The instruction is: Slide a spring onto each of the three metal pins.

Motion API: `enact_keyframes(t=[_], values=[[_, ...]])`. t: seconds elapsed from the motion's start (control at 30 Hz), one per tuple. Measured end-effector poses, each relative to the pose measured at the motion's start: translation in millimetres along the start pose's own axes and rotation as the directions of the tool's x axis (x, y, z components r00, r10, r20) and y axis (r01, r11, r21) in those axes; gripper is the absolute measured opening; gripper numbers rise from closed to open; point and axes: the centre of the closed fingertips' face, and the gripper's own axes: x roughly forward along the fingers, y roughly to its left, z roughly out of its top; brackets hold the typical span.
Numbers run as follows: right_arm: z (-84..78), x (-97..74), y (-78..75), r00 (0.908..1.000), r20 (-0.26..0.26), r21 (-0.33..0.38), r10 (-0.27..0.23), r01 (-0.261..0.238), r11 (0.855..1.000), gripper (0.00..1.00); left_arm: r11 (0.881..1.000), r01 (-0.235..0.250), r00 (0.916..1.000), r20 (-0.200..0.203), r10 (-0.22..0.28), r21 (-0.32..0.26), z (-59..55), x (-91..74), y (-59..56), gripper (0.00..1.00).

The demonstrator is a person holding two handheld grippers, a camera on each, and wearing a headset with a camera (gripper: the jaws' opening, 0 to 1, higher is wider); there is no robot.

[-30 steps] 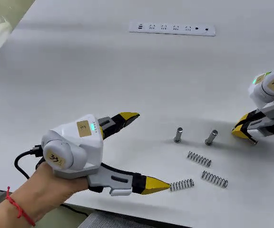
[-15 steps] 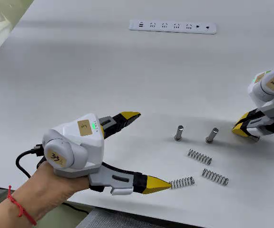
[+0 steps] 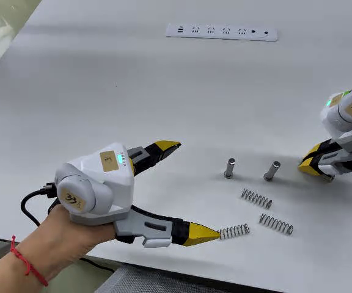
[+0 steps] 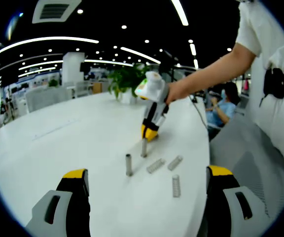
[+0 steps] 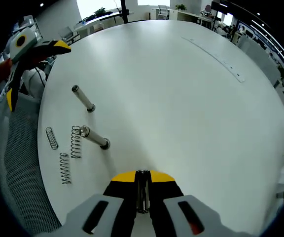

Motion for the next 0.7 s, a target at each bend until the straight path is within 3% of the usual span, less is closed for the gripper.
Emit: enact_keyframes(t=[0.7], values=[[9.3,-26.3,12.7,0.9954,0.094,0.018,-0.016,0.015,1.000,0.09,1.000,0.006,1.0000,-0.001,-0.006,0.005,1.6,0.5,-2.0,1.00]])
